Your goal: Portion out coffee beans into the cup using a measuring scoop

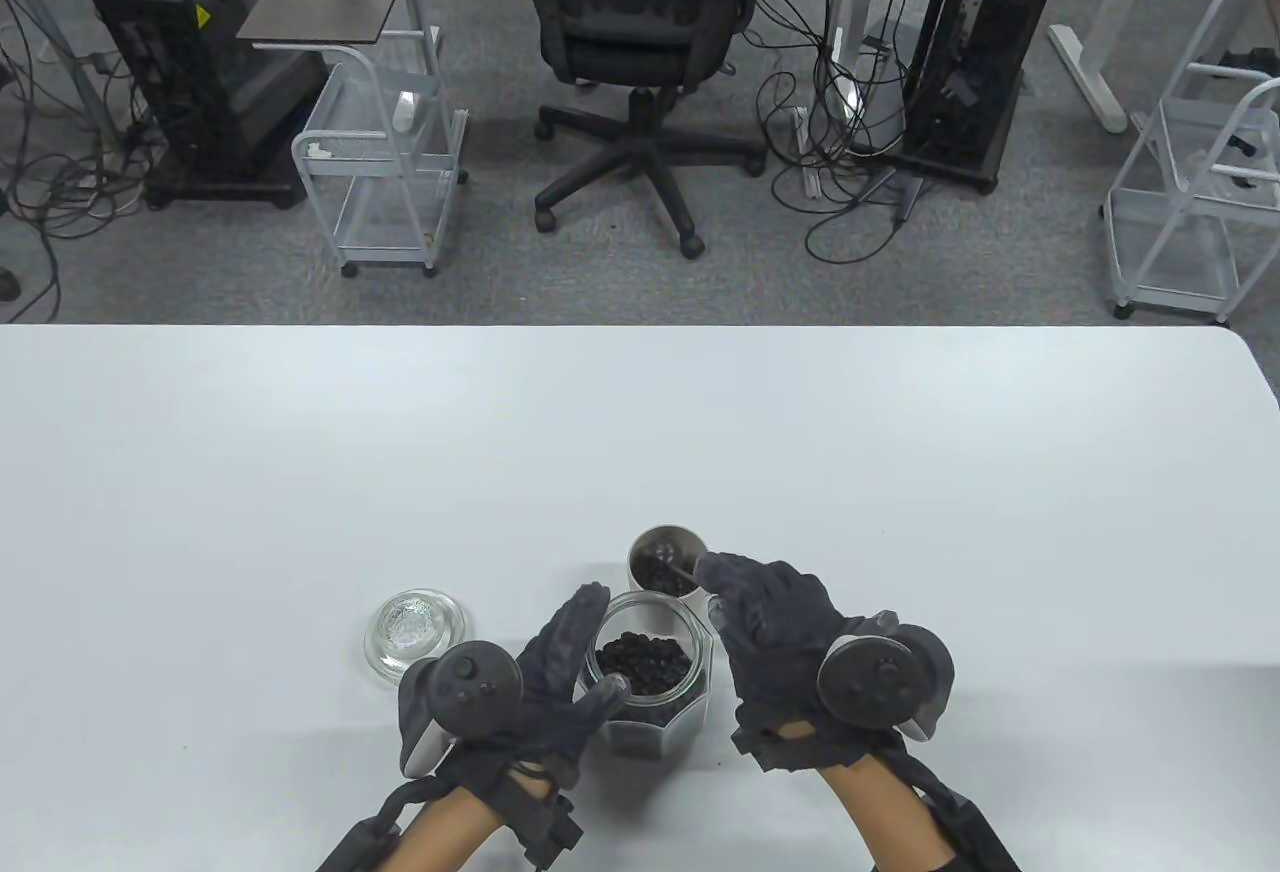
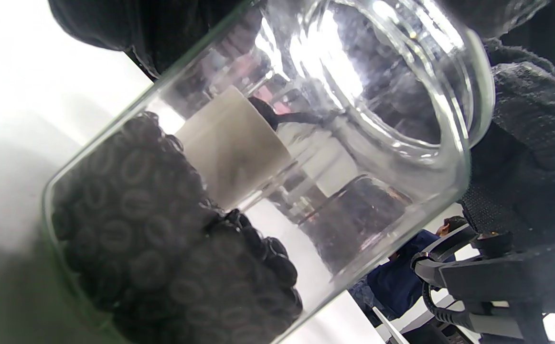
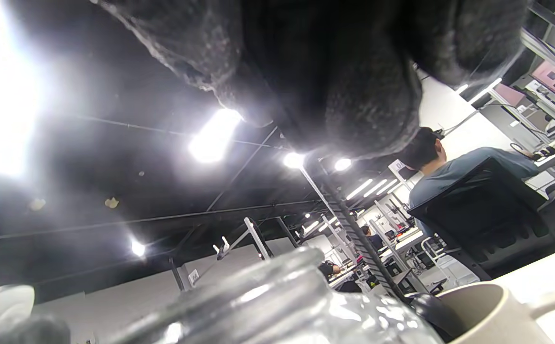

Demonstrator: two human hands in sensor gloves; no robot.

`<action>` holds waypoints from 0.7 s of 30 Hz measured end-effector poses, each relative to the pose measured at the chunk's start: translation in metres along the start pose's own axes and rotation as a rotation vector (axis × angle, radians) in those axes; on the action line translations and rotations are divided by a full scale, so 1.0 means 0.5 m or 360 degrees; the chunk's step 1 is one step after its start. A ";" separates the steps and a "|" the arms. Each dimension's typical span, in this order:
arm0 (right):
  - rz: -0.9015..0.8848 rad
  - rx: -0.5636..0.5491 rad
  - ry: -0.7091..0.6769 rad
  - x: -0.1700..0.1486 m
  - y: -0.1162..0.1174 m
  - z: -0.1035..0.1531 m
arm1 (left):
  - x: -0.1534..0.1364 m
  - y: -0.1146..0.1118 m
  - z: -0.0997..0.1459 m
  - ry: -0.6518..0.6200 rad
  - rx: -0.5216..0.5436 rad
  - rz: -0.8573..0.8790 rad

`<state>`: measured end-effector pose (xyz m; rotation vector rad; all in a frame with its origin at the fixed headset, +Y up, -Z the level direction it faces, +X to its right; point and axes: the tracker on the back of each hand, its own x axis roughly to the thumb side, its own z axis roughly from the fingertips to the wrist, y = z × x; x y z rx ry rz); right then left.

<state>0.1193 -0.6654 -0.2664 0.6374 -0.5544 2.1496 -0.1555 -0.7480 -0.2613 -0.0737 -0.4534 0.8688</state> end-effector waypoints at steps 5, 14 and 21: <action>-0.0101 -0.0113 0.0062 -0.008 -0.014 0.001 | 0.000 0.000 0.000 0.0004 -0.0005 -0.0003; -0.0310 -0.0410 0.0226 -0.035 -0.054 0.008 | 0.000 0.002 -0.001 0.0000 0.0001 -0.0012; -0.0255 -0.0540 0.0256 -0.051 -0.083 0.010 | 0.002 0.005 -0.002 -0.0026 0.0027 -0.0036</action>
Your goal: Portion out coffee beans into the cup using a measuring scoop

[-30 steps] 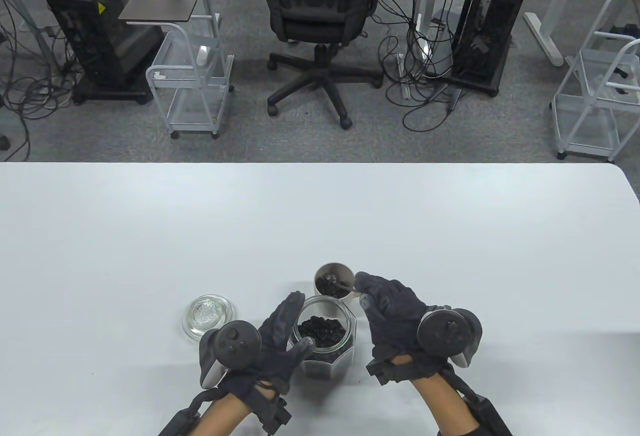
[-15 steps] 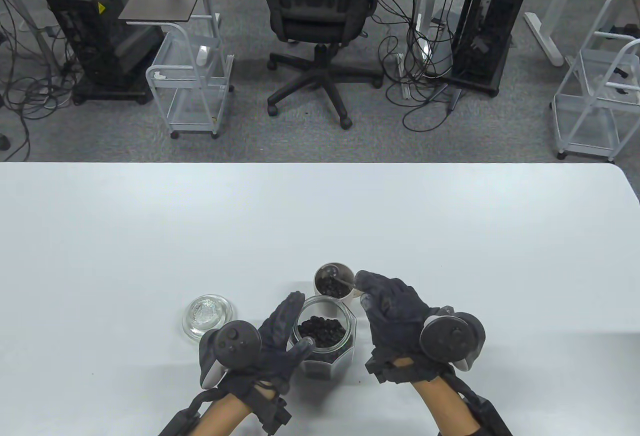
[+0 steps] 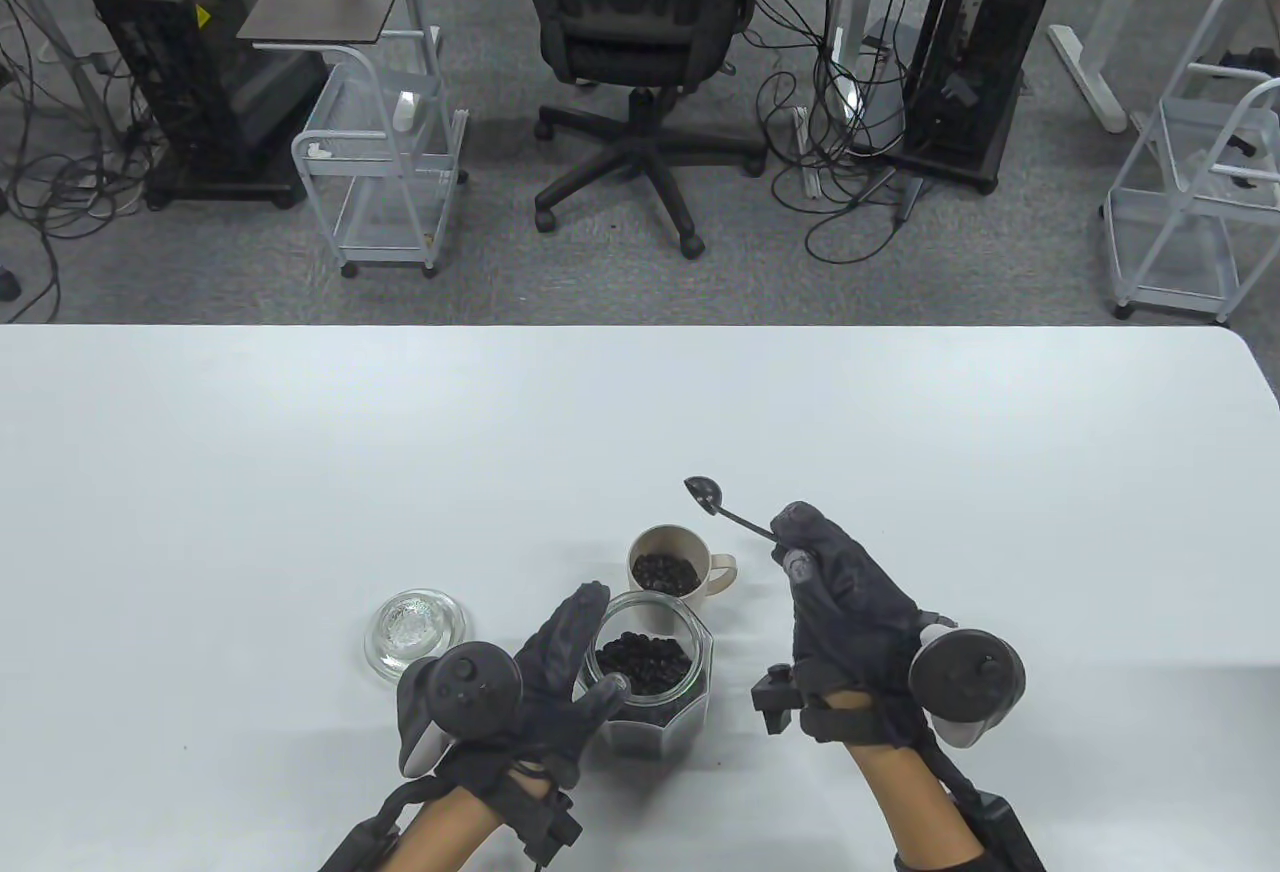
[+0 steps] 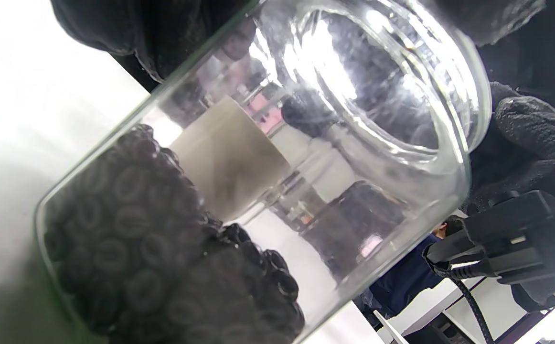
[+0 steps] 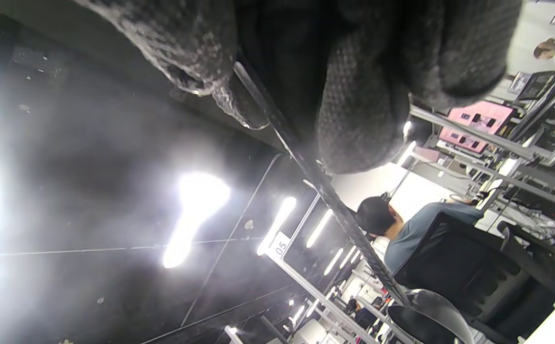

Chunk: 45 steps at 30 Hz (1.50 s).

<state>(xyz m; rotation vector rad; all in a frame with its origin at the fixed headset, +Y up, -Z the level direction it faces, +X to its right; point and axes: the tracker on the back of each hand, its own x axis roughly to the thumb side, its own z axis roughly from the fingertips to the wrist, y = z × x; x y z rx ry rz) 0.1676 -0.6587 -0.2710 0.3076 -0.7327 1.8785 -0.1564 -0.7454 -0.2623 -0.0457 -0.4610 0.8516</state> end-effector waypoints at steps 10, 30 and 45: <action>0.0148 -0.0023 -0.0048 -0.012 -0.033 -0.017 | 0.005 0.031 0.009 -0.0022 0.0098 0.0003; 0.0596 0.0387 -0.0161 -0.038 -0.074 -0.062 | -0.074 0.170 0.022 0.0246 0.0372 -0.0699; 0.0410 0.0304 0.0039 -0.106 -0.268 -0.042 | -0.077 0.181 0.023 0.0280 0.0371 -0.0708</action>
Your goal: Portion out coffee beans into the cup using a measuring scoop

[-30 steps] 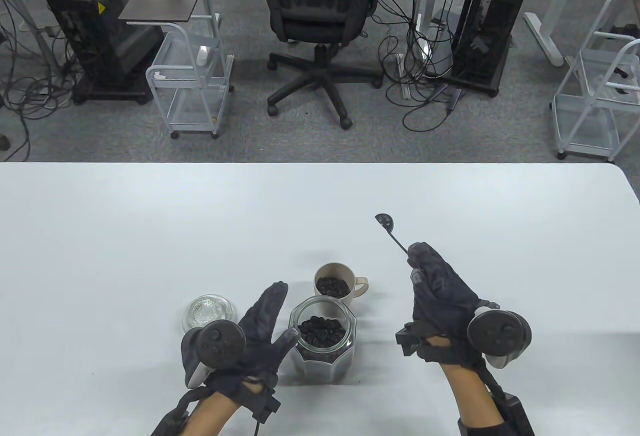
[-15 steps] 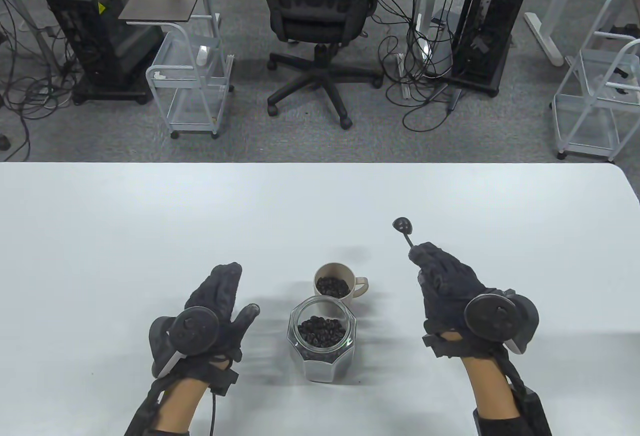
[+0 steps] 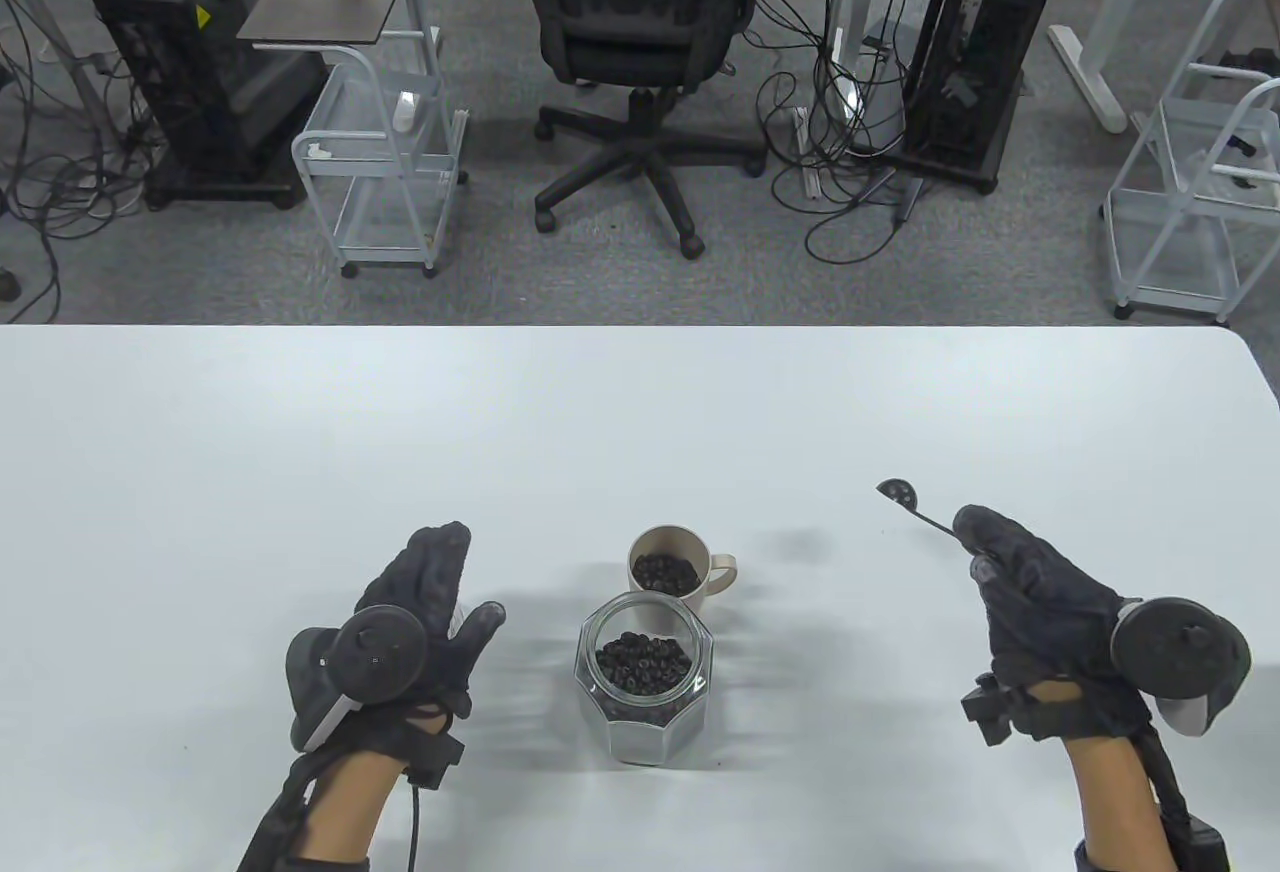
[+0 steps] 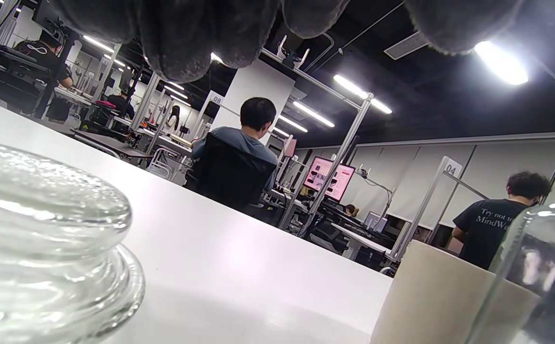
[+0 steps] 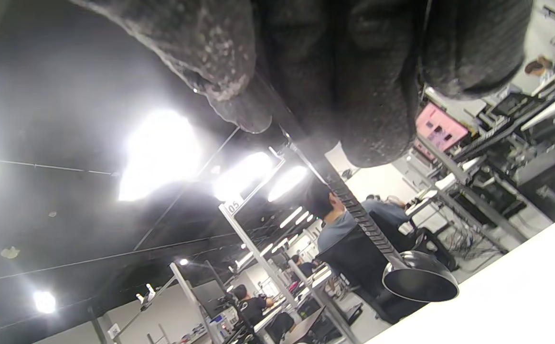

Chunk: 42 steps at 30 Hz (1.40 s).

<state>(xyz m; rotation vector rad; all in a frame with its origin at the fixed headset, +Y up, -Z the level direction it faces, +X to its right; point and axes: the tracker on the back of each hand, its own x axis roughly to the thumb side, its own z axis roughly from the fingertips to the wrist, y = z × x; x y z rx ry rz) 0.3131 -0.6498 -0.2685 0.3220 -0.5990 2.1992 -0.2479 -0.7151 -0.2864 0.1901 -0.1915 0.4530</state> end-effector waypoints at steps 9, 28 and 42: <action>0.0084 0.0054 -0.0066 -0.029 0.024 0.044 | 0.000 0.002 0.001 0.0026 -0.0003 -0.0020; 0.0256 0.0386 -0.0022 -0.045 0.124 0.060 | 0.005 0.000 0.002 0.0003 -0.0035 -0.0010; 0.0589 0.0722 0.0140 -0.085 0.157 0.065 | 0.005 0.002 0.002 0.0009 -0.0049 0.0000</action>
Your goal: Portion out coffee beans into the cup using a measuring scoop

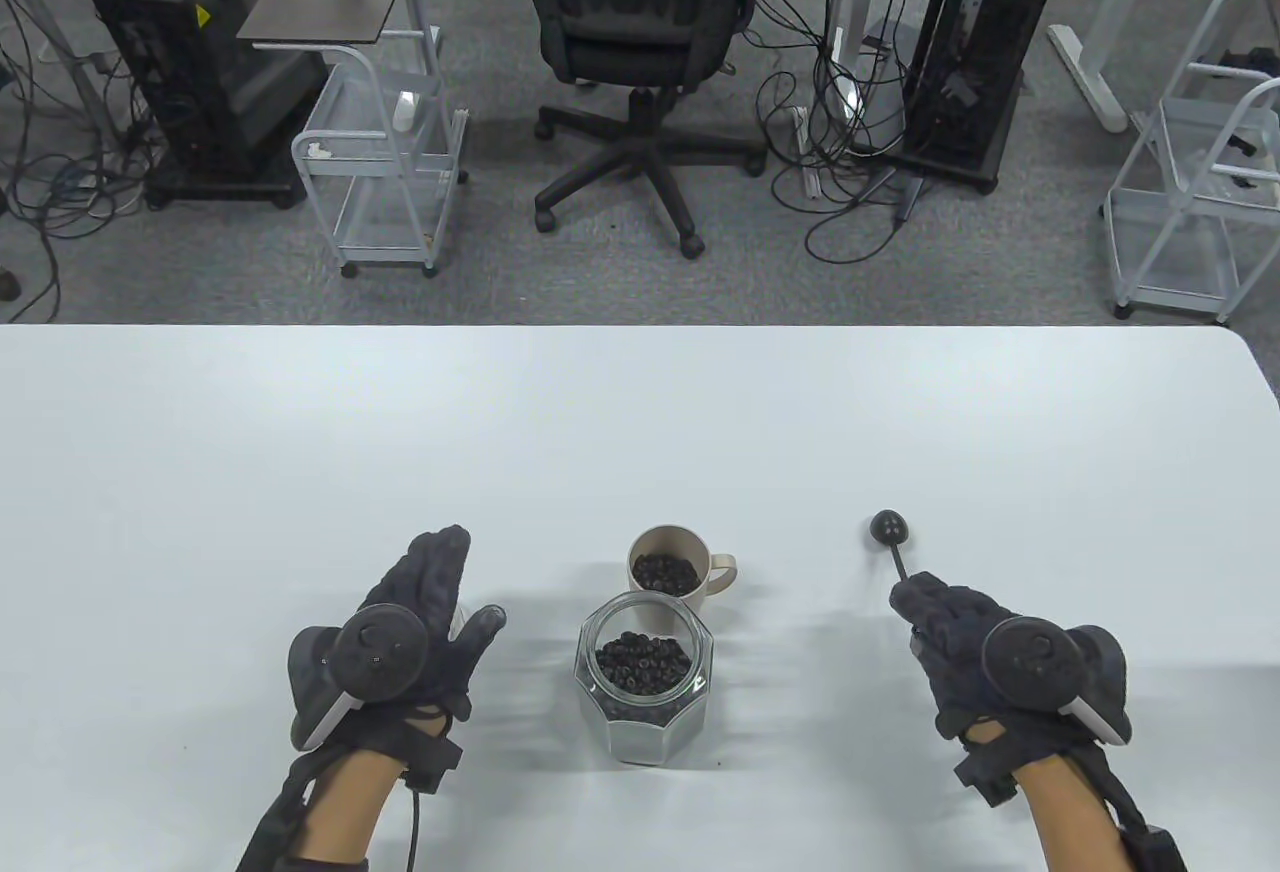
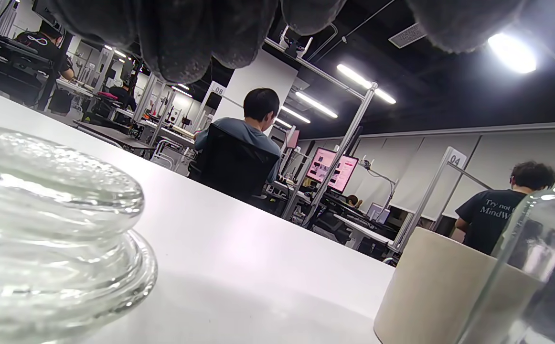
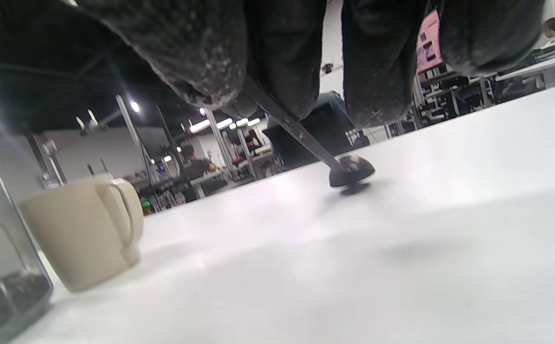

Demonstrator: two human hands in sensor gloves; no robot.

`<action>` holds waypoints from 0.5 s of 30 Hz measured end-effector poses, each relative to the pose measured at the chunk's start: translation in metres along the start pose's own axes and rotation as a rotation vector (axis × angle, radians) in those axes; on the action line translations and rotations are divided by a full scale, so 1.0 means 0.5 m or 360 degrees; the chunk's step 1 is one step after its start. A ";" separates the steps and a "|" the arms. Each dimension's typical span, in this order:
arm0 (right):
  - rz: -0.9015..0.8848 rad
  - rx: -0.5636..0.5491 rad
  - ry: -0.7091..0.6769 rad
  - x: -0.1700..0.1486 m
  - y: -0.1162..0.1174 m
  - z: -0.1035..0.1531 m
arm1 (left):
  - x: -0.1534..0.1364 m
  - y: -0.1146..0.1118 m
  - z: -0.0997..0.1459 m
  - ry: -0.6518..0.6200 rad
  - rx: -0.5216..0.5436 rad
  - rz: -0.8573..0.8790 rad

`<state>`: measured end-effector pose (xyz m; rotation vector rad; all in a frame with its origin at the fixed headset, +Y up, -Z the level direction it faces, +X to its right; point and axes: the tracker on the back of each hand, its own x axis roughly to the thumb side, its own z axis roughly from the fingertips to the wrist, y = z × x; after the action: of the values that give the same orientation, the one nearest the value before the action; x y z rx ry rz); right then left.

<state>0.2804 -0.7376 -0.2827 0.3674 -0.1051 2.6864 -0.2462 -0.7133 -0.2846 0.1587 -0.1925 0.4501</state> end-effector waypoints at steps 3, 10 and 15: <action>0.0090 0.0072 0.0036 -0.008 0.011 -0.004 | 0.000 0.001 0.000 -0.0003 0.0004 0.0019; 0.0296 0.0221 0.0090 -0.016 0.046 -0.014 | 0.009 -0.004 0.001 -0.0034 -0.0009 0.0029; 0.0400 0.0369 0.0133 -0.014 0.075 -0.022 | 0.015 -0.005 0.002 -0.0052 -0.0016 0.0034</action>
<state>0.2680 -0.7730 -0.2957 0.3292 0.1998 2.9674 -0.2385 -0.7126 -0.2821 0.1546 -0.2289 0.4681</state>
